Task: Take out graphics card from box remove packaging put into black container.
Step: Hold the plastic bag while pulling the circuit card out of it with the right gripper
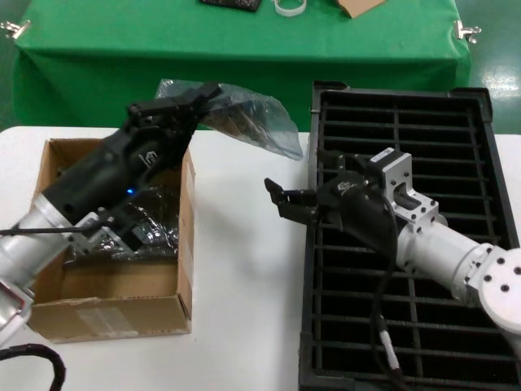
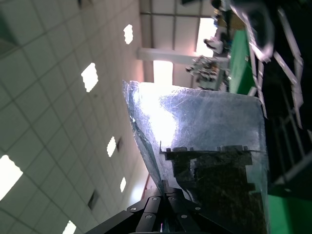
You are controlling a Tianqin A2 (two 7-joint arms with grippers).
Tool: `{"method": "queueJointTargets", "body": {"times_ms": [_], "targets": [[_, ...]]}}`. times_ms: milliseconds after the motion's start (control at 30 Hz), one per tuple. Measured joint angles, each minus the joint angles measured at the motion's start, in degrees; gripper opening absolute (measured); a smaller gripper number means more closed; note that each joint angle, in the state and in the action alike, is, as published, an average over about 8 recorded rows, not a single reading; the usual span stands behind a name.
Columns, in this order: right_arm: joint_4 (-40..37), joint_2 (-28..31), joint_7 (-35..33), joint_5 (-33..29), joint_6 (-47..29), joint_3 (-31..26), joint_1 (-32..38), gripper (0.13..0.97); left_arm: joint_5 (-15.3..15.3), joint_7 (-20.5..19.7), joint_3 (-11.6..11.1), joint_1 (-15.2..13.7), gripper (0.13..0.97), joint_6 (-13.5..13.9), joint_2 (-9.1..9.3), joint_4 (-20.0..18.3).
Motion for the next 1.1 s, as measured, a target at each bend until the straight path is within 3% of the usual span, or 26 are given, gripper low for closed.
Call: {"method": "queueJointTargets", "body": {"times_ms": [300, 567, 767, 1100], "targets": [[10.05, 2.98, 16.12, -12.08, -7.29, 0.91, -2.98, 0.620, 1.08, 5.21, -0.25, -0.25, 0.139, -5.61, 2.27, 0.08], [19.75, 6.91, 22.18, -15.39, -11.41, 3.73, -7.64, 0.429, 2.12, 7.35, -0.03, -0.74, 0.139, -8.46, 2.86, 0.05], [25.38, 10.01, 19.90, -12.14, -11.43, 5.85, -11.63, 0.305, 2.77, 8.29, 0.10, -0.22, 0.139, -8.12, 2.78, -0.04], [28.23, 12.80, 5.62, 2.05, -9.72, 9.14, -16.35, 0.176, 2.88, 9.28, -0.56, 1.93, 0.139, -4.50, 2.30, -0.26]]}}
